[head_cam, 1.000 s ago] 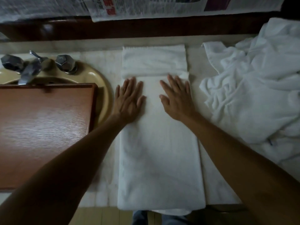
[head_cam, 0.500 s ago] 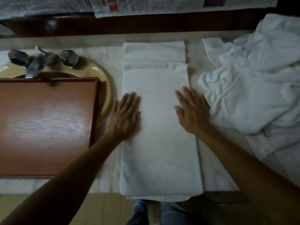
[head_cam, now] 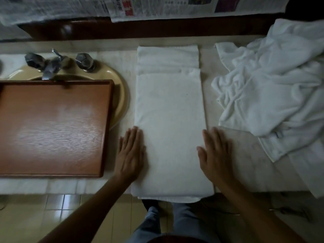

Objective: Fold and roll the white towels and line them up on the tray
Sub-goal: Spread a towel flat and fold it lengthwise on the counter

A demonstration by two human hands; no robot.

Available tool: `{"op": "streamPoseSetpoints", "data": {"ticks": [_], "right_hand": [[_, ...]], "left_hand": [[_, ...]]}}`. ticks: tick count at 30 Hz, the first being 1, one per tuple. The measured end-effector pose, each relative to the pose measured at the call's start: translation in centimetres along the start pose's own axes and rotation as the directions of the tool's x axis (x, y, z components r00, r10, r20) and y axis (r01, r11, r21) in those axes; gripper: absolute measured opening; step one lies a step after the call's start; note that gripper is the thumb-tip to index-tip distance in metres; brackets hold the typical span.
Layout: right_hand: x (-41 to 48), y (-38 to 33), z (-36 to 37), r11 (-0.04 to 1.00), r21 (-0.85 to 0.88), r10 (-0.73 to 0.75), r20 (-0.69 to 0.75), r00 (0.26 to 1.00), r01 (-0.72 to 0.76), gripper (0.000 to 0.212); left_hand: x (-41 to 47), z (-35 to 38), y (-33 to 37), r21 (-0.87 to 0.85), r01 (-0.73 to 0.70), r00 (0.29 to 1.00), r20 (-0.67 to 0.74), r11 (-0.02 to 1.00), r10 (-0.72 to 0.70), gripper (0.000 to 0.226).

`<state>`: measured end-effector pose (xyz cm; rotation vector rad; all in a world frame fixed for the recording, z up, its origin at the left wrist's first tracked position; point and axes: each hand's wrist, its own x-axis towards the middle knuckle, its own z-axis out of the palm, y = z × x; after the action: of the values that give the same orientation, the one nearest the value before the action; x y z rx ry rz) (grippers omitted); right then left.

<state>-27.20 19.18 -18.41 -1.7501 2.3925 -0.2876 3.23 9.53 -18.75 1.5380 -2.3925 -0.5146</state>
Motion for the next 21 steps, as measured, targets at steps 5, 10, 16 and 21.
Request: {"op": "streamPoseSetpoints", "data": {"ticks": [5, 10, 16, 21], "right_hand": [[2.4, -6.5, 0.7, 0.988, 0.024, -0.156, 0.029, 0.987, 0.155, 0.068], [8.8, -7.3, 2.2, 0.988, -0.067, -0.137, -0.004, 0.991, 0.136, 0.063], [18.4, -7.9, 2.7, 0.989, -0.052, -0.138, -0.010, 0.990, 0.138, 0.065], [22.4, -7.8, 2.4, 0.990, 0.001, -0.143, 0.036, 0.989, 0.143, 0.064]], "left_hand": [[1.1, 1.5, 4.6, 0.007, -0.056, 0.997, 0.058, 0.998, 0.056, 0.065], [6.8, 2.6, 3.5, 0.100, -0.046, 0.990, 0.138, 0.994, 0.032, 0.061], [16.3, 2.6, 1.5, 0.139, -0.061, 0.991, 0.123, 0.988, 0.044, 0.060], [20.1, 2.2, 1.1, 0.103, -0.047, 0.993, 0.111, 0.994, 0.036, 0.059]]}}
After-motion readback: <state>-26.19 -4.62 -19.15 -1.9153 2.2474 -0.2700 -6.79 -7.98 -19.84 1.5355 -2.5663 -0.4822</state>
